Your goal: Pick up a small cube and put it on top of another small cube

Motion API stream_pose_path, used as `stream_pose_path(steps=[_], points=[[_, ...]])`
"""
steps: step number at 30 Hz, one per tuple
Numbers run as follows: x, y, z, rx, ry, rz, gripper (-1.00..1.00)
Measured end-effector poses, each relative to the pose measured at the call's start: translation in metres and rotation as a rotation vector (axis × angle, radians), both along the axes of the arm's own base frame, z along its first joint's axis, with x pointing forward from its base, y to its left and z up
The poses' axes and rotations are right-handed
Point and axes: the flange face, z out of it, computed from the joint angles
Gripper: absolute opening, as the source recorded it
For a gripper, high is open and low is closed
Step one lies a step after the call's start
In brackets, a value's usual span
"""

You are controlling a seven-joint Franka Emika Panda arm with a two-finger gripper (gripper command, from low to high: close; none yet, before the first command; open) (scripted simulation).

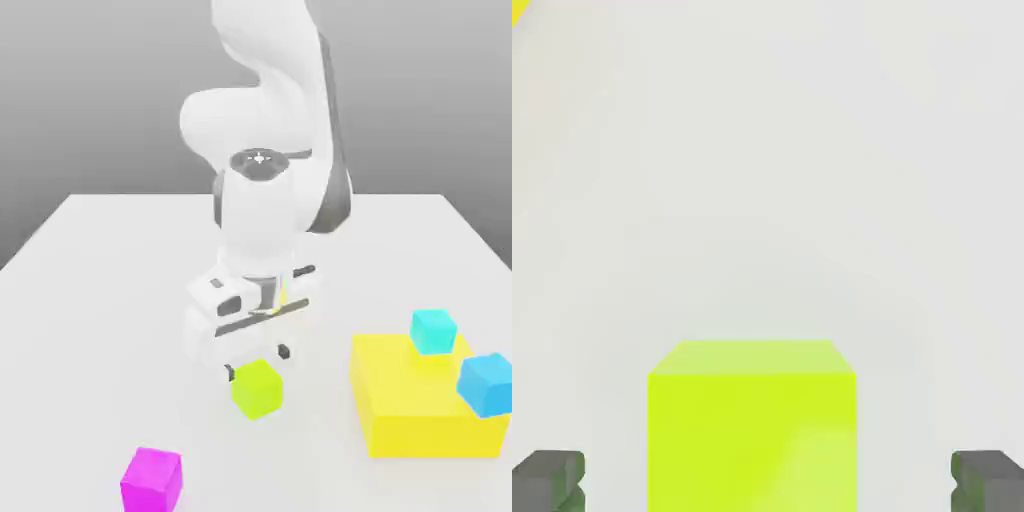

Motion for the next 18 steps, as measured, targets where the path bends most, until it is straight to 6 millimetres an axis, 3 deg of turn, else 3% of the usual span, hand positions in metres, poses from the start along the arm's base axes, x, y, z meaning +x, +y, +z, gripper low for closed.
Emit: stream_pose_path(steps=[5, 6, 13, 18], points=[[-0.004, -0.001, -0.027, 0.004, 0.003, 0.002, 0.00], [-0.005, -0.001, -0.031, 0.006, 0.004, 0.002, -1.00], [-0.005, -0.001, -0.031, 0.006, 0.005, 0.002, -1.00], [-0.001, 0.000, -0.007, 0.001, 0.002, 0.000, -1.00]])
